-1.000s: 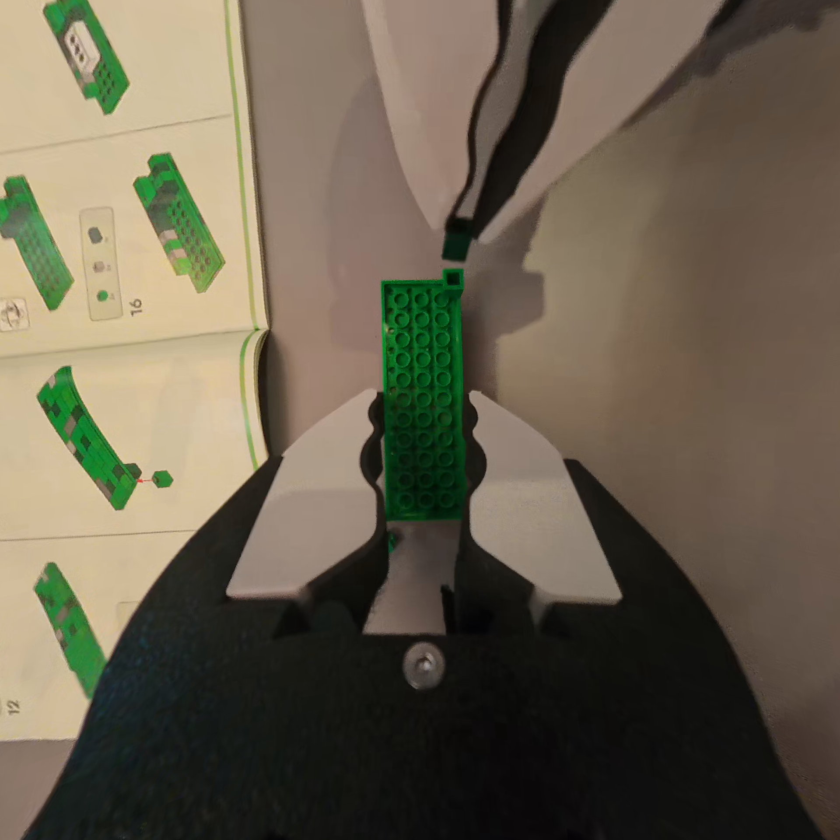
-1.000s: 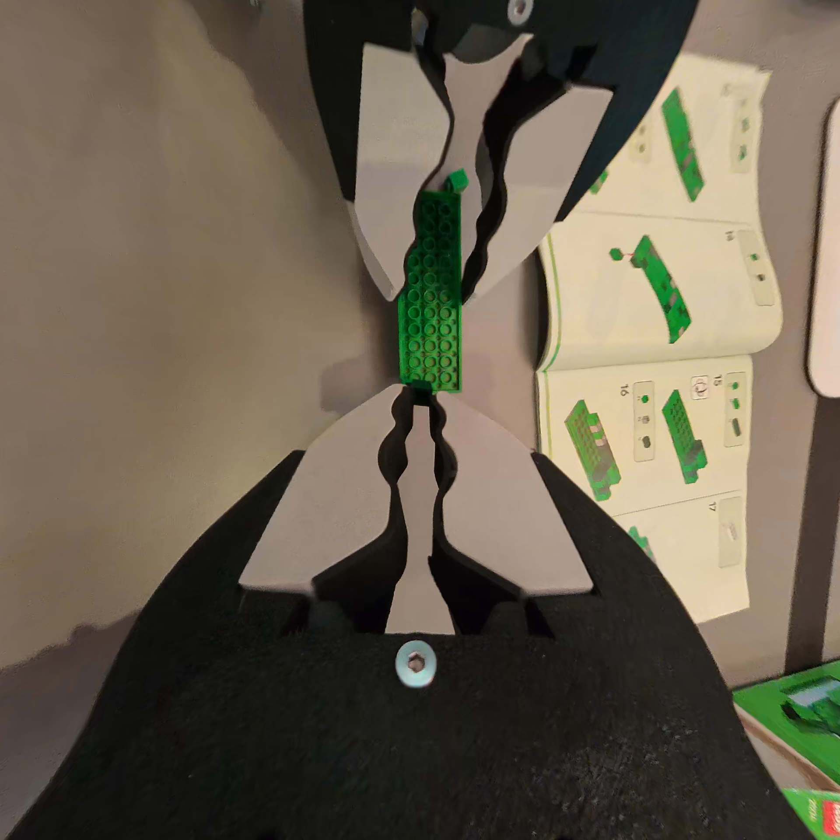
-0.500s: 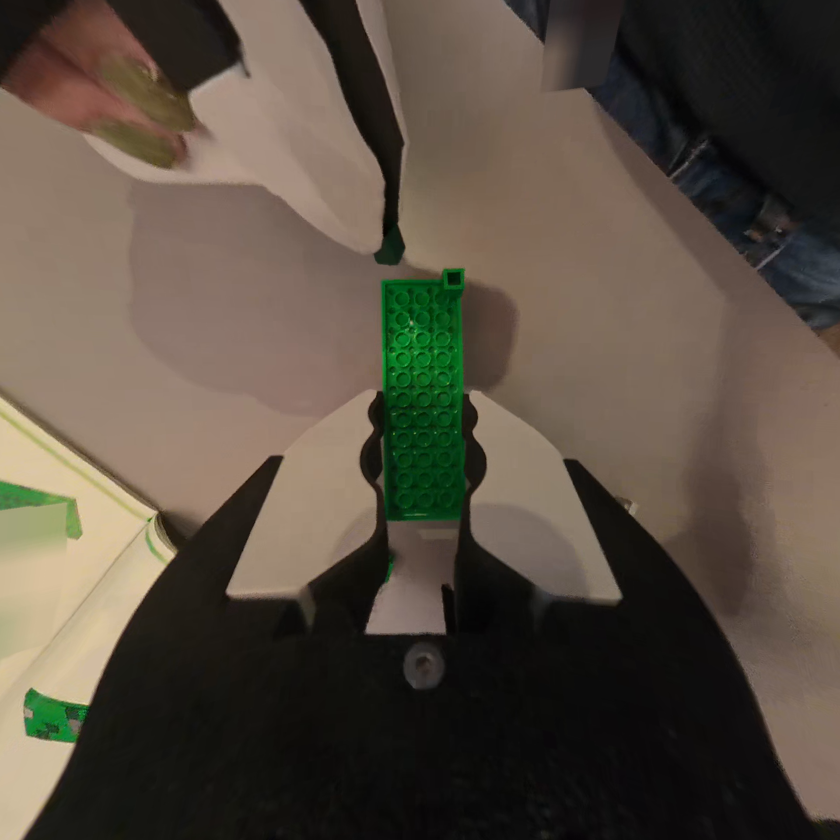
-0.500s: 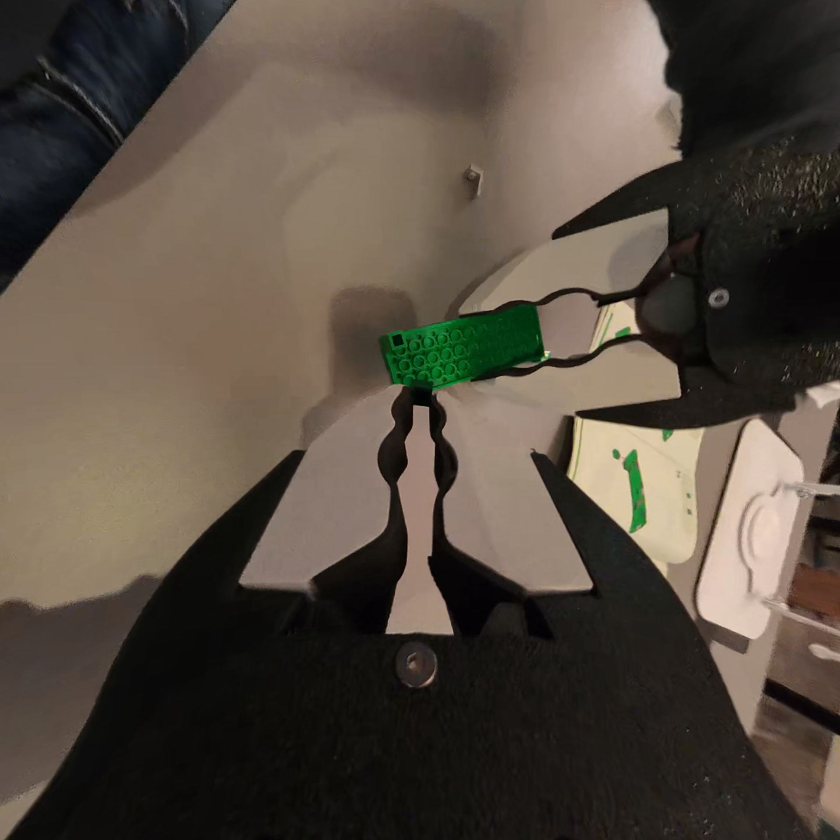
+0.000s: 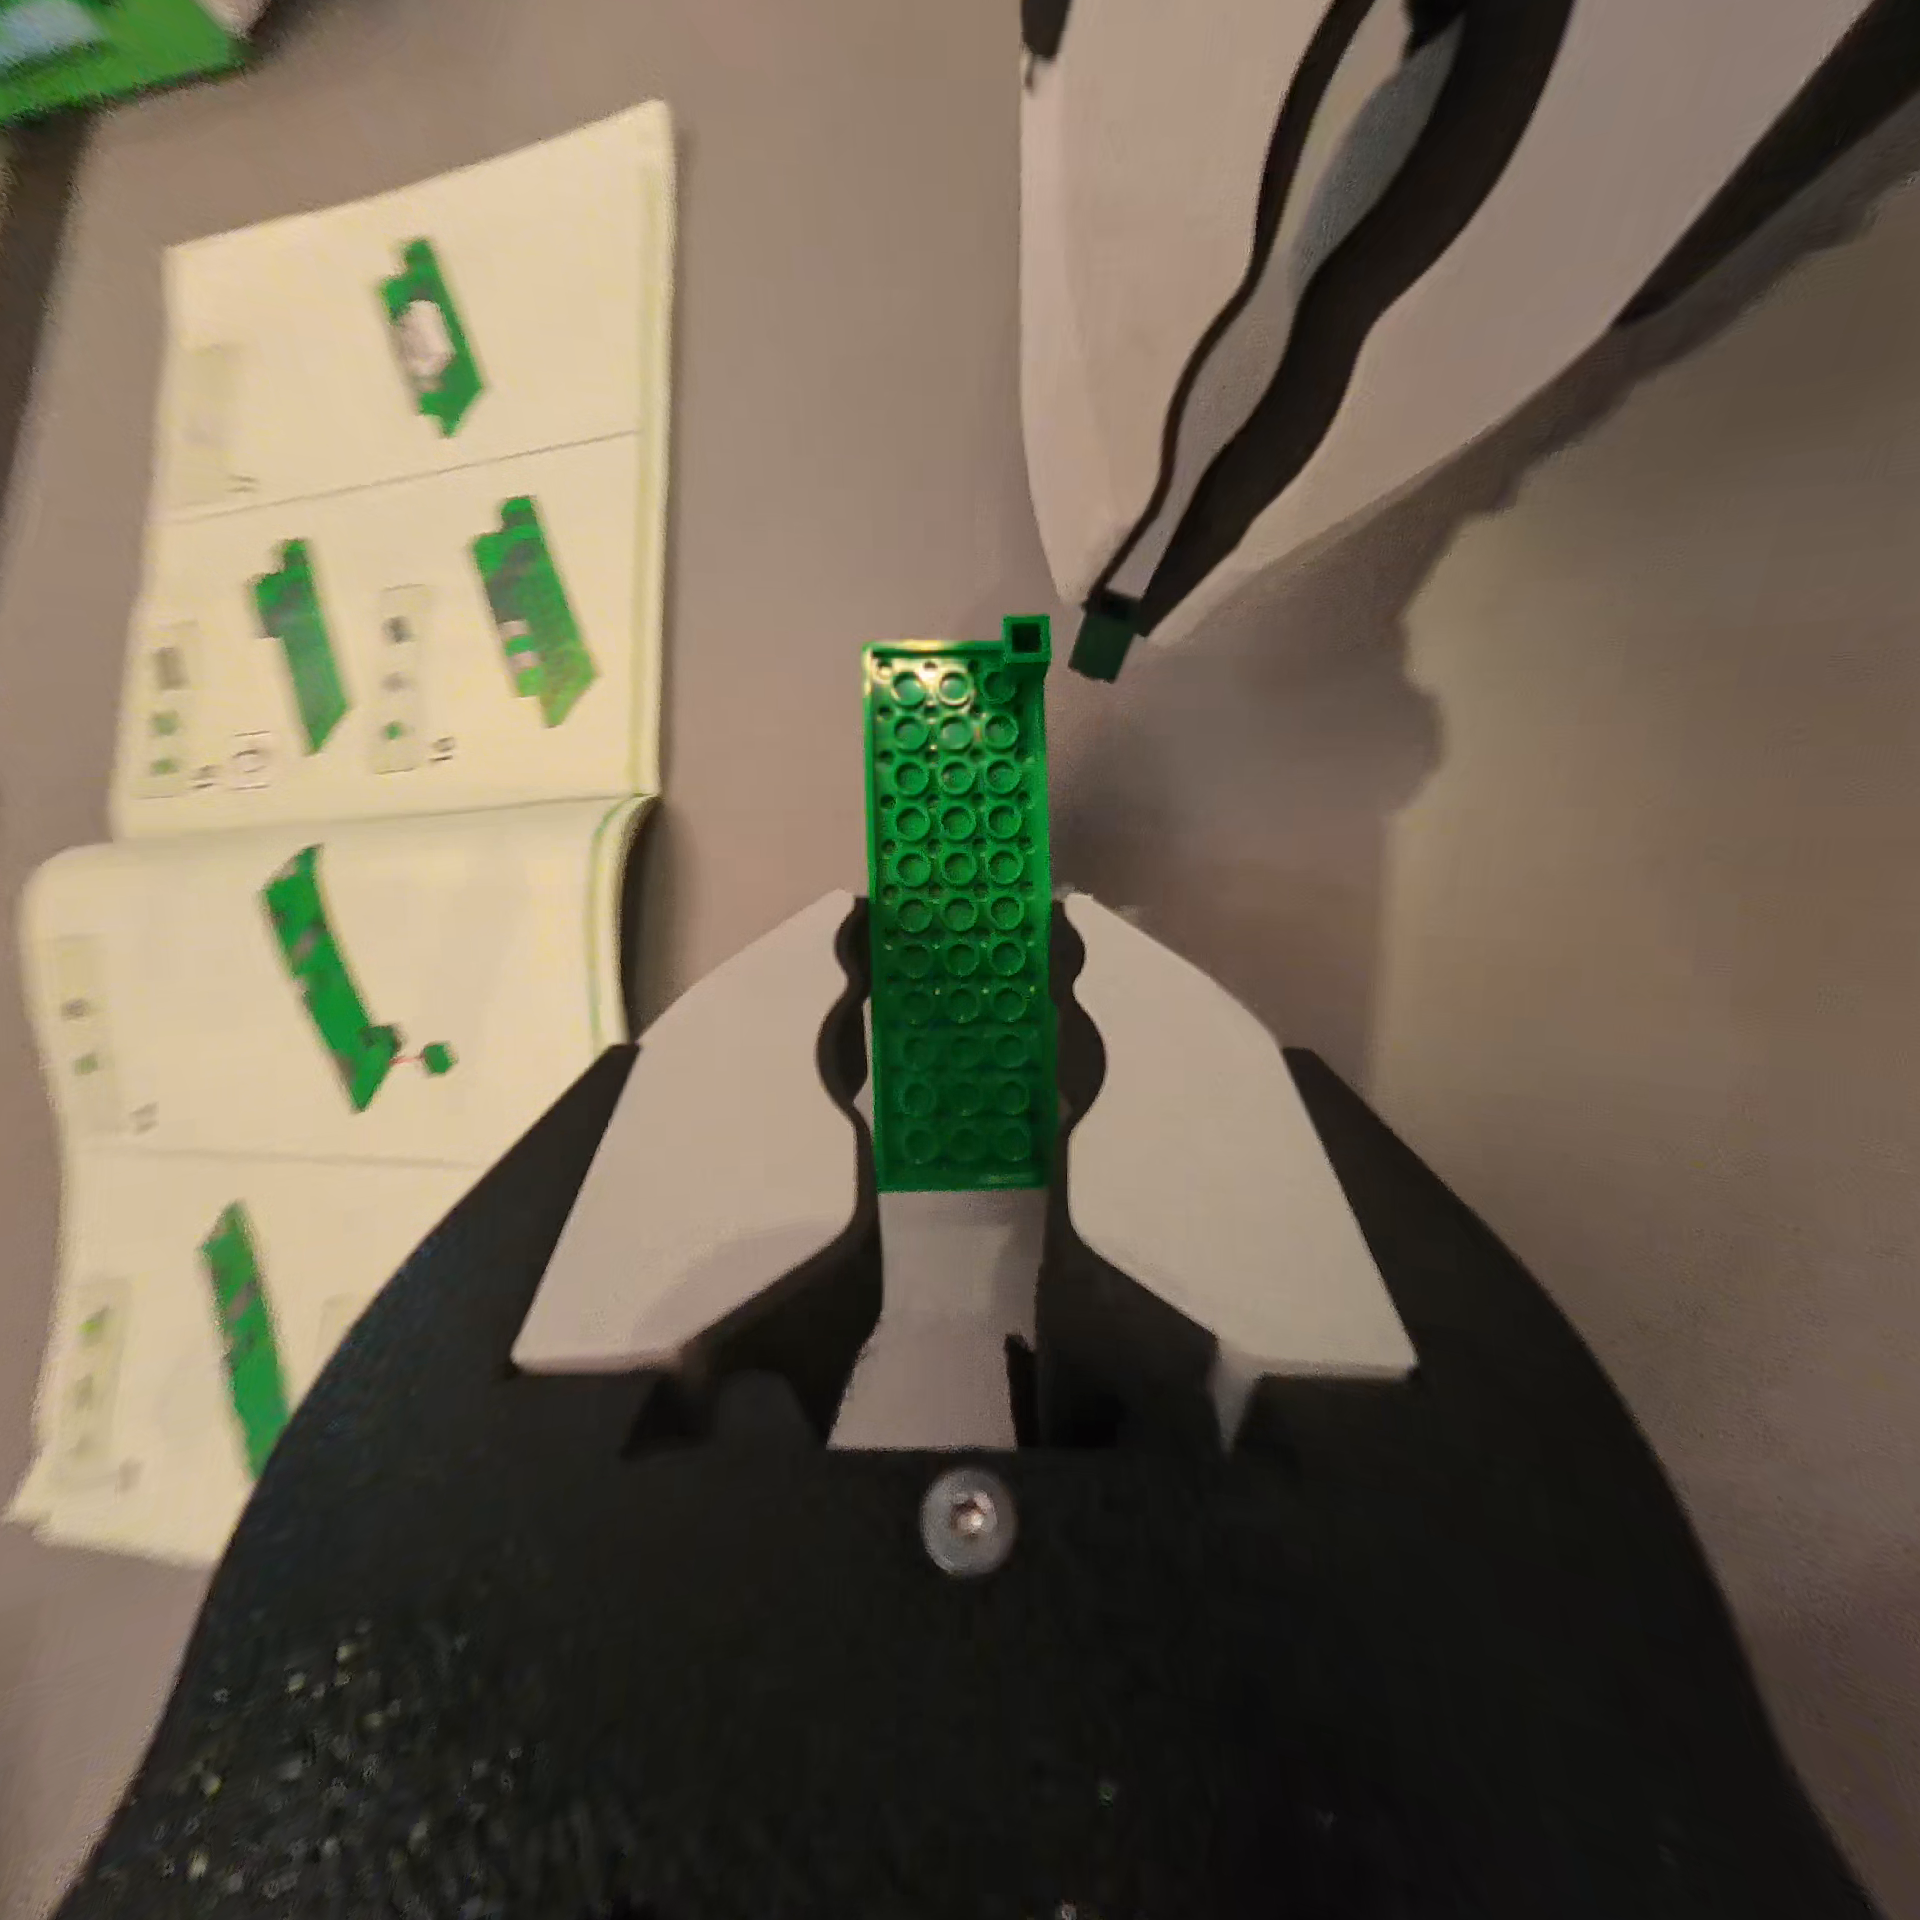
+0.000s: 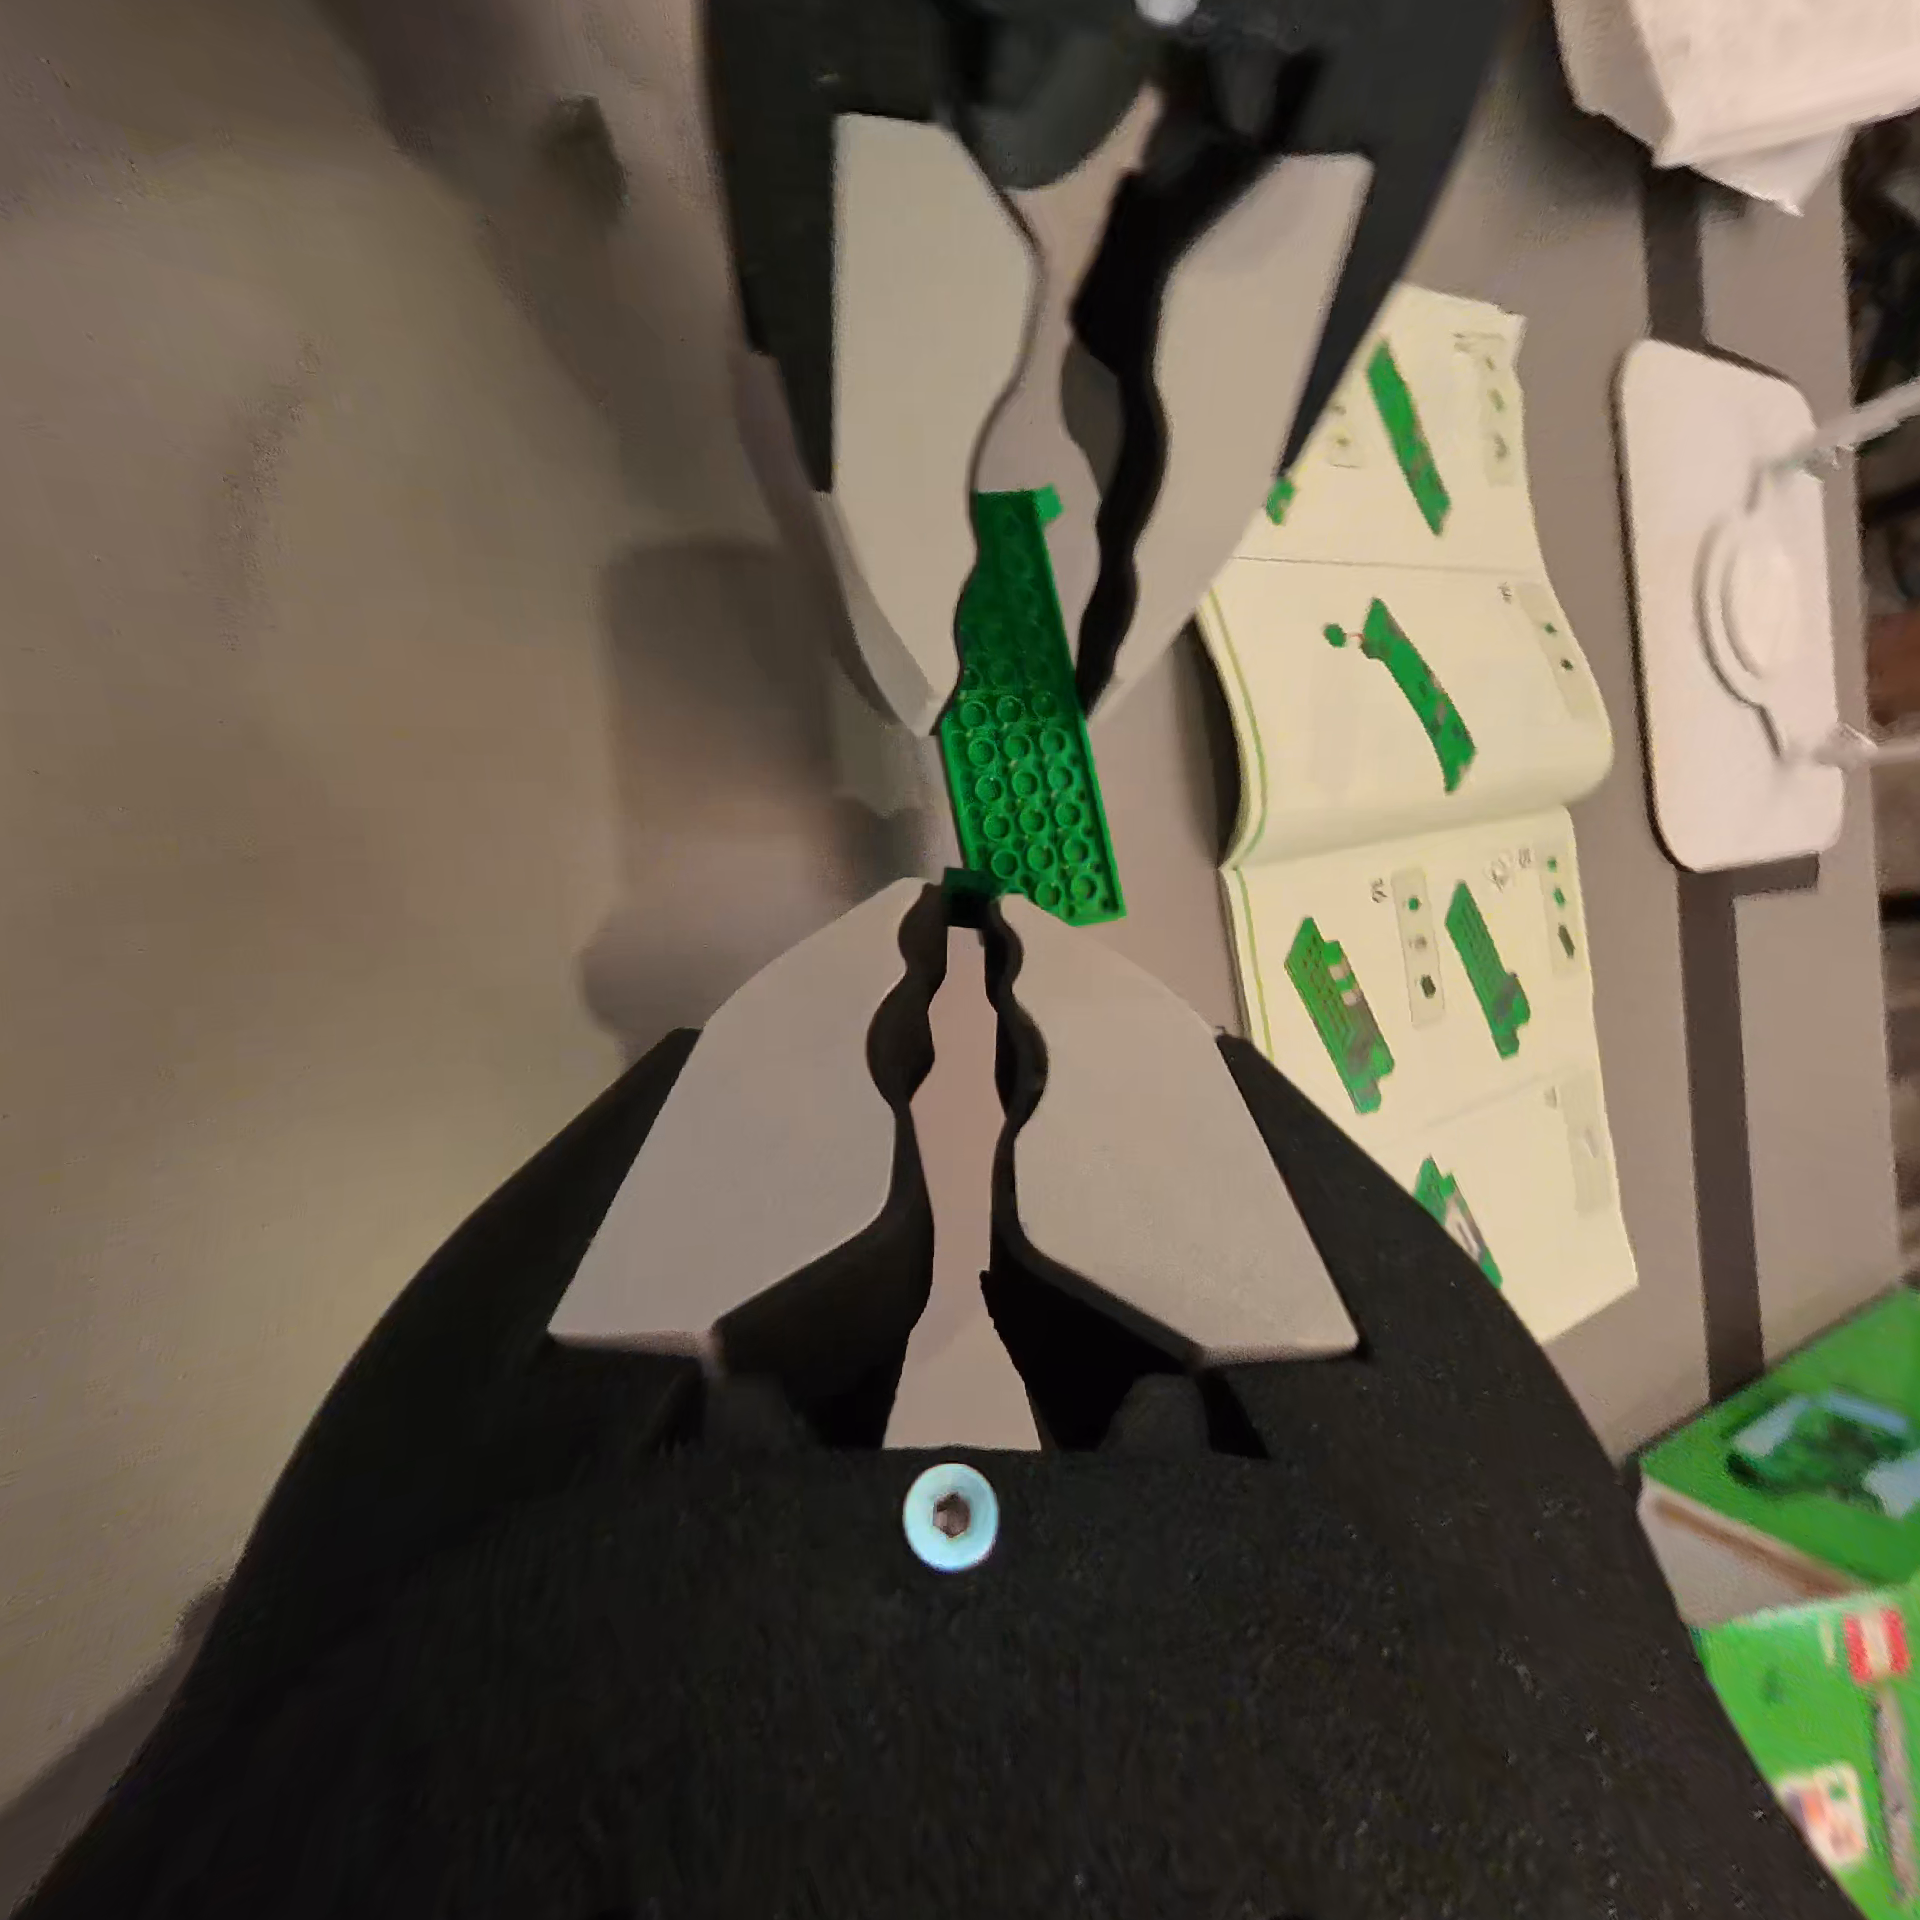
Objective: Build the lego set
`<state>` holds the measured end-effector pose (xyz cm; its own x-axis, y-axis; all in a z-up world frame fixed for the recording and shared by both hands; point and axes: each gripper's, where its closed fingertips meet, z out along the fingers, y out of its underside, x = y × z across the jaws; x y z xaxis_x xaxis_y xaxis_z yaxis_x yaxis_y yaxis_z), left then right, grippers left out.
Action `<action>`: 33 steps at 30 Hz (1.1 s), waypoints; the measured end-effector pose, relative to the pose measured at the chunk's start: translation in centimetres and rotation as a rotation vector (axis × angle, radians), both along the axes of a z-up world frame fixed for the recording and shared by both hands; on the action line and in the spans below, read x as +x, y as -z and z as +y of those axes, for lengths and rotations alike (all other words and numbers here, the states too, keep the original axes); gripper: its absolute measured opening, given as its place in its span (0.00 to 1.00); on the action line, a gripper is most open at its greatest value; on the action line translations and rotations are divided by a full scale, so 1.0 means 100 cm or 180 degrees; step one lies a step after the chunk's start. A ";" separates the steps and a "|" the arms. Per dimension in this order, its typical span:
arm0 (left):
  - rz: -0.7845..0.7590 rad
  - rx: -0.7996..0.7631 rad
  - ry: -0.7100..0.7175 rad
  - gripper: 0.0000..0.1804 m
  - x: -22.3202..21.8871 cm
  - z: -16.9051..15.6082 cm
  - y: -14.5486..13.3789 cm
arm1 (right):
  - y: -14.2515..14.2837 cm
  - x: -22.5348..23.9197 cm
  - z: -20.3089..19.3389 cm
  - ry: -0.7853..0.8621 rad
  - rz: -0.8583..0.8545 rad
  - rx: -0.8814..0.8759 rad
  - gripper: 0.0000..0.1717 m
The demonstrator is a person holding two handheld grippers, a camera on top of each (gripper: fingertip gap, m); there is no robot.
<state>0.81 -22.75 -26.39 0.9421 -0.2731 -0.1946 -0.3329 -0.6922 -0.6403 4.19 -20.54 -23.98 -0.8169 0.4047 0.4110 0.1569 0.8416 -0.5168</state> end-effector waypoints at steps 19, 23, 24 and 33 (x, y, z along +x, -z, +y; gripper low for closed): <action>0.1763 0.1481 -0.1258 0.17 -0.047 0.007 -0.053 | -0.053 -0.047 0.012 0.2516 0.1292 -0.3716 0.04; 0.1282 0.1372 -0.1020 0.18 -0.044 0.013 -0.046 | -0.064 -0.043 0.014 0.2240 0.1790 -0.3022 0.04; 0.1039 0.1353 -0.0971 0.17 -0.043 0.014 -0.042 | -0.067 -0.041 0.020 0.2207 0.1864 -0.2880 0.04; -0.0351 0.0131 0.0804 0.18 -0.005 0.008 -0.010 | -0.037 -0.026 0.008 0.0580 0.0502 -0.1474 0.04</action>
<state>0.28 -21.91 -25.34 0.8612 -0.4961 -0.1104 -0.4184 -0.5688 -0.7081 1.56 -19.72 -20.29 -0.6588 0.7032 0.2674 0.1699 0.4853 -0.8577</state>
